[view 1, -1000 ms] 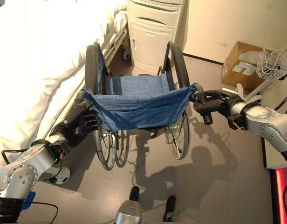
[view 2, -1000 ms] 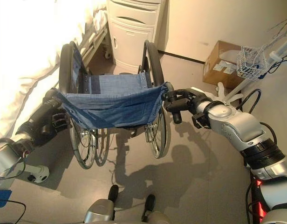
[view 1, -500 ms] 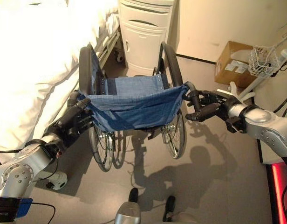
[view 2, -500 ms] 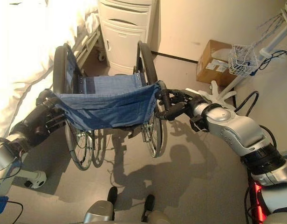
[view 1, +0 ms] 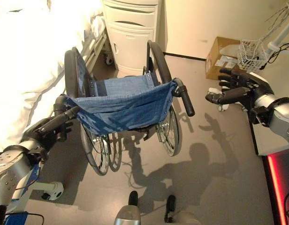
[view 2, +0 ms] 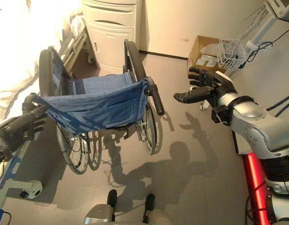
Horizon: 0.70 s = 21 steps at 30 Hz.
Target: Push the wheelchair next to the bed
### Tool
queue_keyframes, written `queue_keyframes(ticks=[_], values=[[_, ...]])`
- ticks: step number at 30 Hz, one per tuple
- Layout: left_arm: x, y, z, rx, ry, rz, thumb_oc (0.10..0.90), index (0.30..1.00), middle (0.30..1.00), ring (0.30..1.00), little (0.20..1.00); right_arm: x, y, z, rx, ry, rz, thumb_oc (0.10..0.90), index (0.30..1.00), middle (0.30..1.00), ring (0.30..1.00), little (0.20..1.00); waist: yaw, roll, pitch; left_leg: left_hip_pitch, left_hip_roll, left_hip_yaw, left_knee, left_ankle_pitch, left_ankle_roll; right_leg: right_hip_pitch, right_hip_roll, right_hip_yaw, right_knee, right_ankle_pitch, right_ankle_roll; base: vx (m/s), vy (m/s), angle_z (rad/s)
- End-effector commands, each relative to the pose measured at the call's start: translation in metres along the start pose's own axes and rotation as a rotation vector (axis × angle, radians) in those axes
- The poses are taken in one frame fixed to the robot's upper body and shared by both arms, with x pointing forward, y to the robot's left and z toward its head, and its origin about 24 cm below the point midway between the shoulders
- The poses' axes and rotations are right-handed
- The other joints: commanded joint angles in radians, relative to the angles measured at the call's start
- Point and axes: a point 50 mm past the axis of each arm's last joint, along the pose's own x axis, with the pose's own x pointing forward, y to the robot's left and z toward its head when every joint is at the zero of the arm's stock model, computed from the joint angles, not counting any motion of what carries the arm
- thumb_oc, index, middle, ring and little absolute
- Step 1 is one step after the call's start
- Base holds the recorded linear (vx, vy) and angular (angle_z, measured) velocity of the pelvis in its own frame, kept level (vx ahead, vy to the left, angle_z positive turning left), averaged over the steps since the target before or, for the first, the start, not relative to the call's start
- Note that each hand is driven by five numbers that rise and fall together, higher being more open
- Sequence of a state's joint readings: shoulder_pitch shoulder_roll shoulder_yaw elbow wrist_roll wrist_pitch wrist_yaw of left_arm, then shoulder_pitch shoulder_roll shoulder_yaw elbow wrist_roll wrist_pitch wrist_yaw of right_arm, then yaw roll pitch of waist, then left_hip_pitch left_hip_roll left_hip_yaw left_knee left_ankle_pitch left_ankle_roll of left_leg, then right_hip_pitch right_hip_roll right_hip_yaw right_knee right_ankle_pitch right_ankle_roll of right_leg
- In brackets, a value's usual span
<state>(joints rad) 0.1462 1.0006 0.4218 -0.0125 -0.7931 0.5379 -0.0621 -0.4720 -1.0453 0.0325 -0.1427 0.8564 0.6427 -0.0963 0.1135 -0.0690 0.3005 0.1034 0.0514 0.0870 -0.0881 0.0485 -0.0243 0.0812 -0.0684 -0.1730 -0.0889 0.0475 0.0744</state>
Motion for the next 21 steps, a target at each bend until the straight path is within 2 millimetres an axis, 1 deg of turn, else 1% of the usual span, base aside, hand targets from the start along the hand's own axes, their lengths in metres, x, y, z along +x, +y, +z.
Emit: queue_keyframes(ticks=[1, 5, 7, 8, 10, 11, 13, 14, 16, 17, 19, 20, 21], values=[[-0.036, 0.076, 0.077, 0.27, -0.225, 0.324, 0.8, 0.9, 0.9, 0.9, 0.9, -0.016, -0.033, 0.022, -0.042, -0.121, -0.122, 0.8, 0.9, 0.9, 0.9, 0.9, 0.001, 0.044, -0.203, 0.002, 0.0, -0.03, 0.024, -0.023, -0.056, 0.062, -0.024, -0.068, 0.006, -0.027, 0.052, 0.0, 0.0, 0.0], [-0.046, 0.085, 0.081, 0.377, -0.181, 0.324, 0.8, 0.9, 0.9, 0.9, 0.9, -0.022, -0.04, 0.015, -0.014, -0.111, -0.14, 0.8, 0.9, 0.9, 0.9, 0.9, 0.003, 0.051, -0.205, 0.002, 0.0, -0.03, 0.019, -0.02, -0.057, 0.06, -0.026, -0.071, 0.004, -0.026, 0.054, 0.0, 0.01, 0.02], [-0.047, 0.083, 0.081, 0.397, -0.157, 0.259, 0.8, 0.9, 0.9, 0.9, 0.9, -0.022, -0.042, 0.012, 0.009, -0.108, -0.15, 0.8, 0.9, 0.9, 0.9, 0.9, 0.002, 0.054, -0.204, 0.002, 0.001, -0.029, 0.017, -0.019, -0.059, 0.061, -0.027, -0.075, 0.004, -0.025, 0.055, 0.0, 0.018, 0.04], [-0.047, 0.079, 0.078, 0.4, -0.146, 0.223, 0.8, 0.9, 0.9, 0.9, 0.9, -0.024, -0.045, 0.007, 0.026, -0.101, -0.162, 0.8, 0.9, 0.9, 0.9, 0.9, 0.004, 0.055, -0.203, 0.0, 0.002, -0.029, 0.018, -0.018, -0.059, 0.061, -0.028, -0.077, 0.004, -0.025, 0.055, 0.0, 0.021, 0.03], [-0.047, 0.077, 0.074, 0.421, -0.126, 0.206, 0.8, 0.9, 0.9, 0.9, 0.9, -0.025, -0.048, -0.001, 0.044, -0.082, -0.177, 0.8, 0.9, 0.9, 0.9, 0.9, 0.005, 0.058, -0.203, -0.001, 0.002, -0.028, 0.018, -0.018, -0.06, 0.061, -0.029, -0.081, 0.004, -0.026, 0.057, 0.0, 0.025, 0.07], [-0.048, 0.076, 0.071, 0.428, -0.115, 0.208, 0.8, 0.9, 0.9, 0.9, 0.9, -0.026, -0.051, -0.008, 0.052, -0.063, -0.187, 0.8, 0.9, 0.9, 0.9, 0.9, 0.005, 0.059, -0.202, -0.003, 0.002, -0.027, 0.02, -0.018, -0.06, 0.06, -0.03, -0.083, 0.004, -0.026, 0.057, 0.0, 0.035, 0.11], [-0.047, 0.073, 0.064, 0.381, -0.098, 0.198, 0.8, 0.9, 0.9, 0.9, 0.9, -0.029, -0.056, -0.027, 0.087, -0.008, -0.222, 0.8, 0.9, 0.9, 0.9, 0.9, 0.003, 0.061, -0.2, -0.004, 0.003, -0.025, 0.018, -0.016, -0.06, 0.058, -0.032, -0.087, 0.004, -0.026, 0.059, 0.0, 0.04, 0.08], [-0.047, 0.073, 0.062, 0.361, -0.097, 0.187, 0.8, 0.9, 0.9, 0.9, 0.9, -0.03, -0.058, -0.033, 0.095, 0.002, -0.229, 0.8, 0.9, 0.9, 0.9, 0.9, 0.003, 0.061, -0.199, -0.004, 0.003, -0.025, 0.017, -0.017, -0.06, 0.058, -0.032, -0.088, 0.004, -0.027, 0.059, 0.0, 0.026, 0.08], [-0.045, 0.068, 0.046, 0.242, -0.078, 0.135, 0.8, 0.9, 0.9, 0.9, 0.9, -0.034, -0.062, -0.062, 0.142, 0.075, -0.266, 0.8, 0.9, 0.9, 0.9, 0.9, 0.002, 0.06, -0.197, -0.005, 0.005, -0.023, 0.016, -0.017, -0.06, 0.058, -0.034, -0.093, 0.003, -0.028, 0.06, -0.01, 0.019, 0.09], [-0.044, 0.064, 0.037, 0.193, -0.067, 0.119, 0.8, 0.9, 0.9, 0.9, 0.9, -0.036, -0.063, -0.076, 0.16, 0.108, -0.284, 0.8, 0.9, 0.9, 0.9, 0.9, 0.002, 0.059, -0.196, -0.004, 0.005, -0.023, 0.016, -0.017, -0.06, 0.058, -0.034, -0.095, 0.003, -0.028, 0.06, -0.01, 0.02, 0.04], [-0.039, 0.05, 0.007, 0.054, -0.018, 0.078, 0.8, 0.9, 0.9, 0.9, 0.9, -0.044, -0.065, -0.114, 0.191, 0.218, -0.35, 0.8, 0.9, 0.9, 0.9, 0.9, 0.002, 0.057, -0.195, -0.004, 0.005, -0.027, 0.014, -0.016, -0.059, 0.058, -0.036, -0.1, 0.002, -0.027, 0.063, 0.0, 0.0, 0.0], [-0.038, 0.048, 0.003, 0.035, -0.009, 0.074, 0.8, 0.9, 0.9, 0.9, 0.9, -0.045, -0.065, -0.119, 0.192, 0.233, -0.363, 0.8, 0.9, 0.9, 0.9, 0.9, 0.002, 0.057, -0.195, -0.004, 0.005, -0.027, 0.014, -0.016, -0.059, 0.058, -0.036, -0.101, 0.002, -0.027, 0.063, -0.02, 0.038, 0.01], [-0.036, 0.039, -0.017, -0.04, 0.039, 0.057, 0.8, 0.9, 0.9, 0.9, 0.9, -0.053, -0.068, -0.142, 0.175, 0.322, -0.445, 0.8, 0.9, 0.9, 0.9, 0.9, 0.002, 0.056, -0.194, -0.004, 0.005, -0.028, 0.014, -0.016, -0.059, 0.057, -0.036, -0.102, 0.002, -0.027, 0.063, -0.01, 0.037, 0.0]])
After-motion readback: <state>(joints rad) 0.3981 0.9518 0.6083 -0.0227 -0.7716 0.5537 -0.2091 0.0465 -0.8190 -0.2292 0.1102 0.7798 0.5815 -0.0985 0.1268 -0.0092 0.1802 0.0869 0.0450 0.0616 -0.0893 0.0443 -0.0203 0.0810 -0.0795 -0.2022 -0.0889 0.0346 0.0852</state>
